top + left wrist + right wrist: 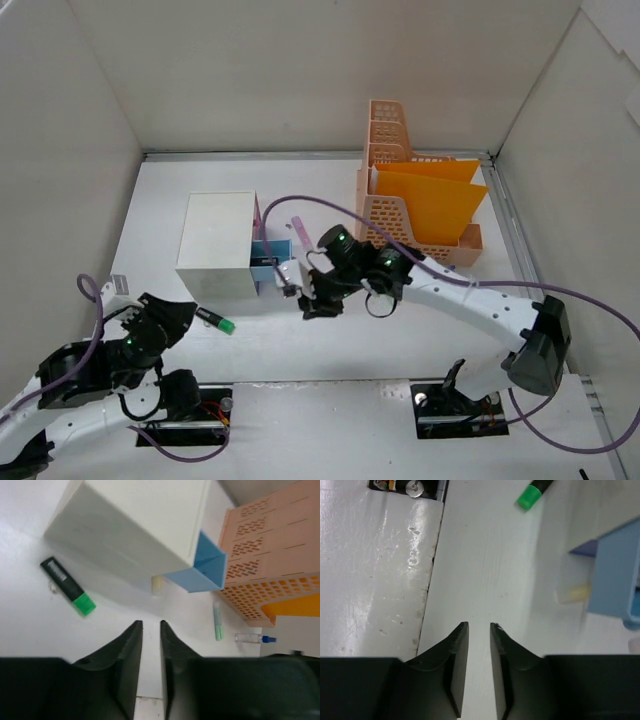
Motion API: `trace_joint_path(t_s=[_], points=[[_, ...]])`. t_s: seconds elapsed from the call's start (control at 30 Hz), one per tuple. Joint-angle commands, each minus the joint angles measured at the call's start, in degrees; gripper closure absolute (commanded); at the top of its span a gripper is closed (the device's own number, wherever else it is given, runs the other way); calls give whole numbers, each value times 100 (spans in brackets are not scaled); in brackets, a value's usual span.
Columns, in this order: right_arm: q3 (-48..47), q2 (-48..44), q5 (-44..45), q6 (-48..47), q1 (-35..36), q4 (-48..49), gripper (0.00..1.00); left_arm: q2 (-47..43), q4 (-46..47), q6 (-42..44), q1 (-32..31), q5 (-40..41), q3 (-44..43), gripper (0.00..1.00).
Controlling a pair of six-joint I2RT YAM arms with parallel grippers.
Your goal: Organize the desk
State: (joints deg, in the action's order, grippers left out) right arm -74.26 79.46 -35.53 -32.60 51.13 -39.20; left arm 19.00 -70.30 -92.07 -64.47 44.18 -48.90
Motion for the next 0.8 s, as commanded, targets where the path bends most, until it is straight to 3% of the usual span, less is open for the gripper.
trace_joint_path(t_s=[0.0,0.07,0.1,0.17,0.2,0.5,0.77], points=[[-175,569,581,604,686,992,76,104,1184,2608,-22,679,-628,80],[-473,1094,958,929,984,1220,68,191,1597,3210,-22,688,-997,65],[-562,1254,1108,1027,1073,1291,60,217,1747,3465,-22,653,-1111,61],[-834,1736,1380,1290,1284,1449,54,296,2422,4430,-22,426,-1340,53],[-923,1879,1478,1291,1320,1503,53,297,2425,4435,-22,424,-1367,49],[-1705,3197,2235,2011,1892,2074,45,350,3838,5629,-22,-287,-1420,43],[-2636,4234,2796,2548,1979,2373,39,534,3981,6052,-22,-578,-1745,39]])
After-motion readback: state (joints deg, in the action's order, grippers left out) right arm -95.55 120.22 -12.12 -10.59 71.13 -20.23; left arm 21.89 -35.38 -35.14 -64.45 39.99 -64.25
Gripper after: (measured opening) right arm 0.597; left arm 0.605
